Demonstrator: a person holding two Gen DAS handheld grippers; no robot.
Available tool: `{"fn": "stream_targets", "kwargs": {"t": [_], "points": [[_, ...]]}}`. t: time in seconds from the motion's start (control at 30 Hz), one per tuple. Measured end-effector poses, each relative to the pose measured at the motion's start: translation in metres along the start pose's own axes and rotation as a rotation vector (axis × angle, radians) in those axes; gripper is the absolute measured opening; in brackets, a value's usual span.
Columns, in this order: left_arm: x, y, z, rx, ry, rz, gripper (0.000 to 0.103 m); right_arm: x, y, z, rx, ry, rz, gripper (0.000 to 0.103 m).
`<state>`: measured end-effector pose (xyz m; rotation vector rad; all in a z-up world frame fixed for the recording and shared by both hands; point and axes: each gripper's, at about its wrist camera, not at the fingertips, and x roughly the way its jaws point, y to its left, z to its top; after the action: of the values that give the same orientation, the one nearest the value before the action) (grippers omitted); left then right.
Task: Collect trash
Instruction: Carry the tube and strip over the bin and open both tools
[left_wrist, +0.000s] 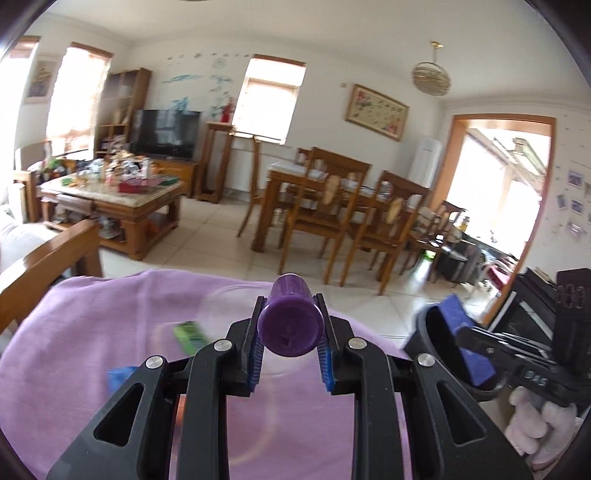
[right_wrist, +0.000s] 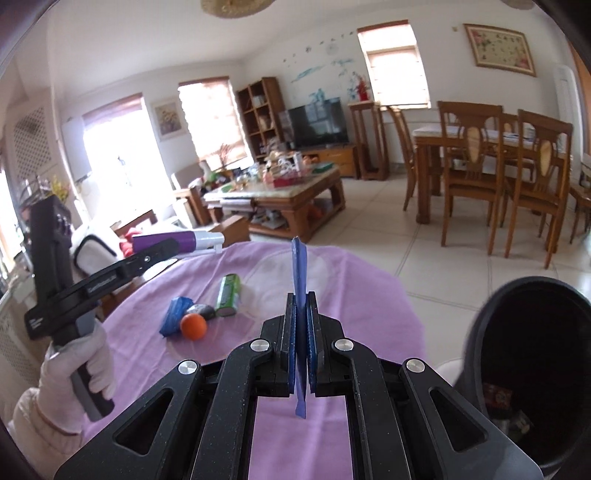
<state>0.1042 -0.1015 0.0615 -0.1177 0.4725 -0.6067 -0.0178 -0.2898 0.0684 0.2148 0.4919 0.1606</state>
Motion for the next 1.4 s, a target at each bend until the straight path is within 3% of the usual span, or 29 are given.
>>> {"fn": "stream_targets", "kwargs": {"t": [0.23,0.6,0.97,1.4], "points": [[0.026,-0.105,-0.010,0.064,0.014,-0.167,0.024,-0.074,-0.088,-0.022,0.125,-0.095,-0.112,0.006],[0.085,-0.236,-0.059,0.185,0.149,-0.332,0.024,-0.145,-0.223,-0.074,0.332,-0.158,-0.254,0.006],[0.125,-0.271,-0.090,0.259,0.256,-0.321,0.024,-0.142,-0.290,-0.110,0.434,-0.140,-0.254,0.006],[0.138,-0.279,-0.107,0.289,0.307,-0.309,0.025,-0.110,-0.296,-0.108,0.457,-0.095,-0.241,0.007]]}}
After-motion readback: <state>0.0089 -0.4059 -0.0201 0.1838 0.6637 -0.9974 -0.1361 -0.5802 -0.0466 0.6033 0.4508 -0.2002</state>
